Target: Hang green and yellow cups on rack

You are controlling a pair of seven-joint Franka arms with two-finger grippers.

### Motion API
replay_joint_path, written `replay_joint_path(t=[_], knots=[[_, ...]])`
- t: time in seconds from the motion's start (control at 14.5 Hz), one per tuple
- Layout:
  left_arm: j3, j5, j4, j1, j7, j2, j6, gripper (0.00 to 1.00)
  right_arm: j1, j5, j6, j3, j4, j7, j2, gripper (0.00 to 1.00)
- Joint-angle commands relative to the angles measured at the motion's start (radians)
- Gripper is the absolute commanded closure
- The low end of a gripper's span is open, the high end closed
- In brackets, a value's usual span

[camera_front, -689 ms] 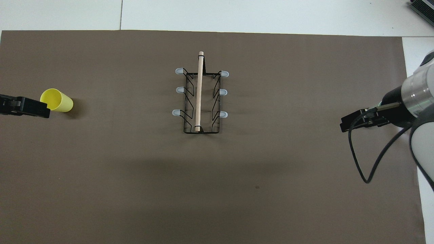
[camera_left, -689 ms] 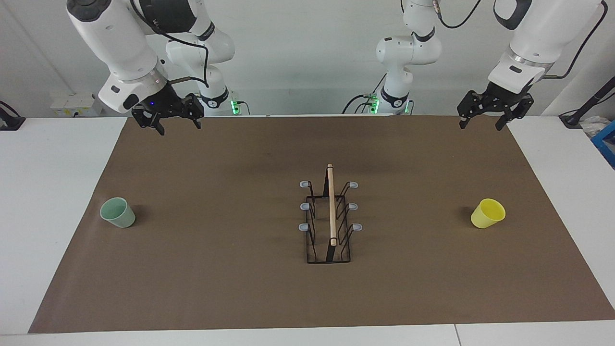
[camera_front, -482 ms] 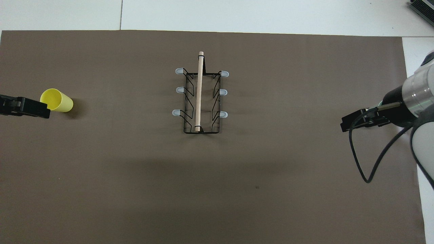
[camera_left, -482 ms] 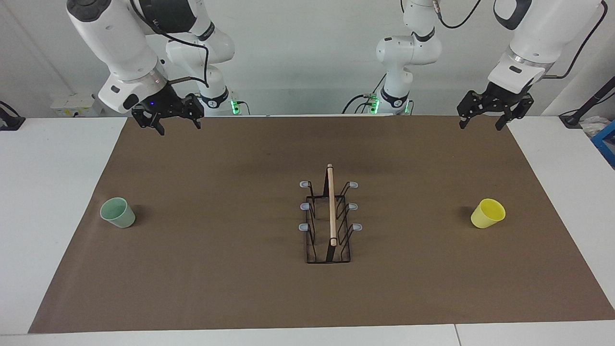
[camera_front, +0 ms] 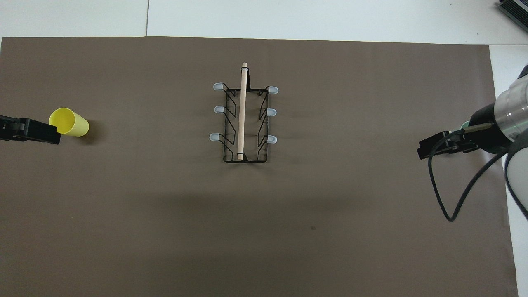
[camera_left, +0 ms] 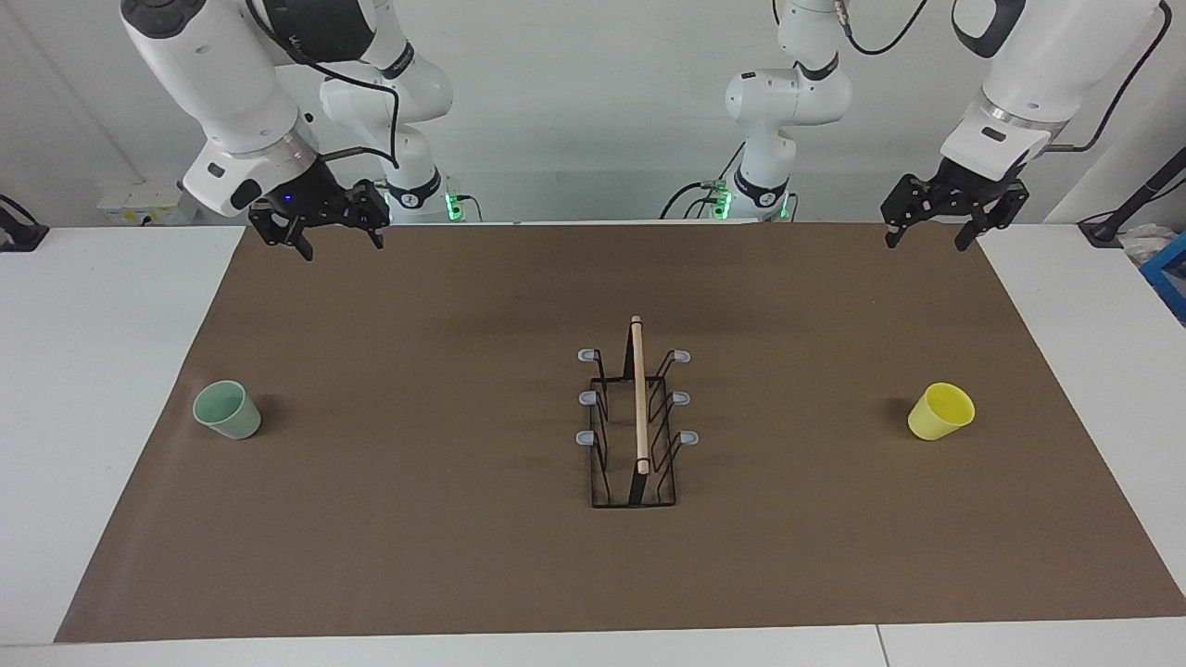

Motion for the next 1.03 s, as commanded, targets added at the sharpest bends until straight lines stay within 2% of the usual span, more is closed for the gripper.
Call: replay_joint_path(t=[0.0,0.34,0.48,0.69,0.96], knots=[[0.006,-0.001,-0.009,-0.005,-0.014,-0.003,-0.004,0.0,-0.014,0.004,-0.016,0.005,0.024,0.007,0.014,0.0],[0.009,-0.01,0.004,-0.009,-0.019,0.022,-0.001,0.0,-0.014,0.004,-0.014,0.005,0.024,0.006,0.014,0.0],[0.032,-0.012,0.025,-0.017,-0.022,0.063,-0.003,0.0,-0.014,0.004,-0.014,0.005,0.024,0.006,0.014,0.0],[0.046,-0.013,0.102,-0.016,-0.037,0.149,-0.01,0.0,-0.014,0.004,-0.014,0.005,0.023,0.006,0.014,0.0],[0.179,-0.126,0.26,-0.043,-0.094,0.313,-0.047,0.0,-0.026,0.005,-0.014,0.014,0.024,0.006,0.014,0.0]])
